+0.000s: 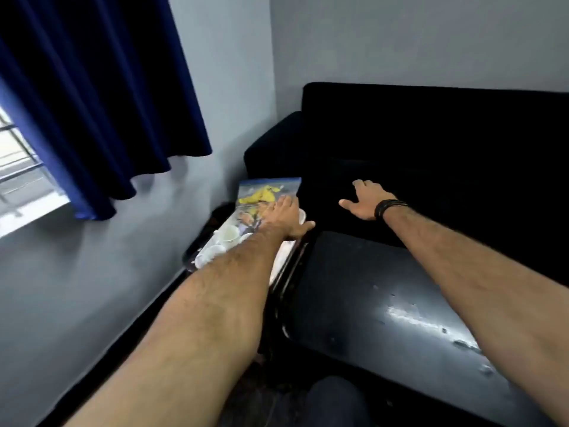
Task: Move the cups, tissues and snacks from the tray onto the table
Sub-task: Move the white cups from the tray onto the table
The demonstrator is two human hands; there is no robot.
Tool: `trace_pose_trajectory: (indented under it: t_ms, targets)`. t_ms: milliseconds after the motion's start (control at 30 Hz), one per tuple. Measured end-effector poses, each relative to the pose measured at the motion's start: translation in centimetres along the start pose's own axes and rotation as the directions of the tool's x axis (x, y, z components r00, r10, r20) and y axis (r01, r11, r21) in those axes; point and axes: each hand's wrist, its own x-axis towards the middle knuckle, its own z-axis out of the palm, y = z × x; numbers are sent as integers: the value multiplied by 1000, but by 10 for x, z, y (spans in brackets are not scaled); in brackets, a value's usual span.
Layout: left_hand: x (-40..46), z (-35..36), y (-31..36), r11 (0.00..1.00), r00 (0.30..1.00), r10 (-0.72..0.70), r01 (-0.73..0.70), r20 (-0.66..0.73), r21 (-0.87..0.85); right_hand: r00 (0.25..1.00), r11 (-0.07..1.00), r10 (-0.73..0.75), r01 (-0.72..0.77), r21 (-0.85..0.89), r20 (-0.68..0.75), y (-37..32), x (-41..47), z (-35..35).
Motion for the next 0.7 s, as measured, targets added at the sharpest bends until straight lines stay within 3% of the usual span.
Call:
trace_pose_trajectory:
  t_ms: [267, 367, 467, 700]
  targets:
    - [-73, 18, -136, 933, 929, -361, 360, -84, -27, 972, 978, -207, 202, 56, 114, -129, -6, 74]
    - [-82, 32, -167, 896, 896, -444, 443, -35, -34, 950, 962, -267, 254, 97, 159, -163, -3, 110]
    - [-78, 47, -187, 864, 867, -497, 497, 20, -79, 930, 951, -306, 286, 121, 204, -186, 2, 146]
    - [-50, 73, -201, 860, 872, -481, 490, 89, -142, 905, 945, -326, 320, 68, 273, -213, 9, 199]
